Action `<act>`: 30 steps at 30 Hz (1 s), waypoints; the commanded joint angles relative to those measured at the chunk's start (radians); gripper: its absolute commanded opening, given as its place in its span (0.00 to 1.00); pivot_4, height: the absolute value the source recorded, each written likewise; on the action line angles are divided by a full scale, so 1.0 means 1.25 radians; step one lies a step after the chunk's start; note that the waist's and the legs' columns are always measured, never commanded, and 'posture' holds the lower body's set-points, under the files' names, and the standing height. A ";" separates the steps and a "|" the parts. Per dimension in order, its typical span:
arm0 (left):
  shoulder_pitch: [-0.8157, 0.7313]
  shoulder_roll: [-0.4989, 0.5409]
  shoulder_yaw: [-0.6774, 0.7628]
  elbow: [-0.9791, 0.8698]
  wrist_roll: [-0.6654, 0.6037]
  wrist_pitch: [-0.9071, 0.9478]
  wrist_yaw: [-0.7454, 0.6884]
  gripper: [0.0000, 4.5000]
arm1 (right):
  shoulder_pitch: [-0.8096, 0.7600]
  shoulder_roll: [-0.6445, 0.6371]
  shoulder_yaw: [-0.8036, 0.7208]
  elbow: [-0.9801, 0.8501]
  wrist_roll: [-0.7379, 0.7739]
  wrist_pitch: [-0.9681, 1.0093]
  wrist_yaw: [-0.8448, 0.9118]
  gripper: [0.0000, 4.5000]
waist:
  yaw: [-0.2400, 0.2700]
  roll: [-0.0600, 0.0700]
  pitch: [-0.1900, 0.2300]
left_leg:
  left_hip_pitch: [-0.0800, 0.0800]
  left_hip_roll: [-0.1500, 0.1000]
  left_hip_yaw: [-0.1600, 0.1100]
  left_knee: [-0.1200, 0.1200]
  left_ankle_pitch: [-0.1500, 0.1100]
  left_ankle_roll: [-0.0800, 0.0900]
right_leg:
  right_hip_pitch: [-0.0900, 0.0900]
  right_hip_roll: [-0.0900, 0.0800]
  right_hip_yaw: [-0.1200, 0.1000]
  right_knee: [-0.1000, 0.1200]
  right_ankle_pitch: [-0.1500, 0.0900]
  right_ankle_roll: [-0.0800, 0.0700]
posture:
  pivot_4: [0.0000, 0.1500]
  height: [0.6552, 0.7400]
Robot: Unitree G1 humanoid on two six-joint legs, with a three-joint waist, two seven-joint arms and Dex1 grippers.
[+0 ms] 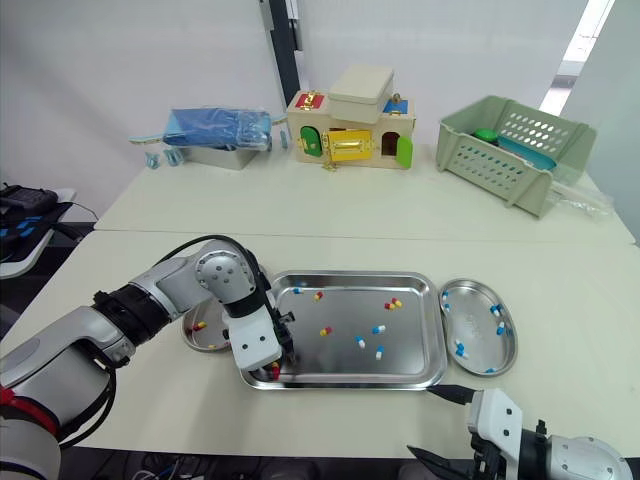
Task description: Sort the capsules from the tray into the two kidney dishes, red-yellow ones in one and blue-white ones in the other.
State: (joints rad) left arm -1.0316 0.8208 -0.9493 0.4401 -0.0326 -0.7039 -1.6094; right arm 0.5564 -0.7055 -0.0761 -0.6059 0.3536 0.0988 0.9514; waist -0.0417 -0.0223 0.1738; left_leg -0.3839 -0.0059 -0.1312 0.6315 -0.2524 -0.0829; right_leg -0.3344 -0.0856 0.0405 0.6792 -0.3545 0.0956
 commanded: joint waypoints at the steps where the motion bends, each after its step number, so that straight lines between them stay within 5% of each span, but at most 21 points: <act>1: 0.011 -0.001 0.016 0.004 0.016 -0.009 -0.004 0.40 | -0.002 -0.004 -0.003 -0.028 0.008 0.000 -0.005 1.00 | 0.000 0.000 0.000 | 0.000 0.000 0.000 0.000 0.000 0.000 | 0.000 0.000 0.000 0.000 0.000 0.000 | 1.00 1.00; 9: 0.024 0.003 0.020 -0.003 0.017 -0.006 -0.004 0.40 | -0.006 -0.004 -0.002 -0.030 0.008 0.004 -0.006 1.00 | 0.000 0.000 0.000 | 0.000 0.000 0.000 0.000 0.000 0.000 | 0.000 0.000 0.000 0.000 0.000 0.000 | 1.00 1.00; 16: 0.029 0.006 0.020 -0.006 0.020 -0.005 -0.004 0.02 | -0.007 -0.004 -0.002 -0.030 0.008 0.007 -0.006 1.00 | 0.001 0.001 -0.001 | 0.000 0.000 0.000 0.000 0.000 0.000 | 0.001 0.000 0.000 0.000 0.000 0.000 | 1.00 1.00; 30: 0.024 0.034 0.050 -0.071 -0.041 0.066 -0.004 0.01 | -0.008 -0.006 -0.003 -0.031 0.012 0.010 -0.001 1.00 | 0.001 0.001 -0.001 | 0.000 0.000 0.000 0.001 0.000 0.000 | 0.001 0.000 0.000 0.000 0.000 0.000 | 1.00 1.00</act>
State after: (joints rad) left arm -0.9915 0.8437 -0.9160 0.3901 -0.0463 -0.6526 -1.6092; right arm 0.5435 -0.7059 -0.0759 -0.6071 0.3543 0.1159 0.9492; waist -0.0409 -0.0215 0.1727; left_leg -0.3836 -0.0060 -0.1317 0.6322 -0.2525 -0.0829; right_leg -0.3336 -0.0856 0.0403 0.6794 -0.3545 0.0956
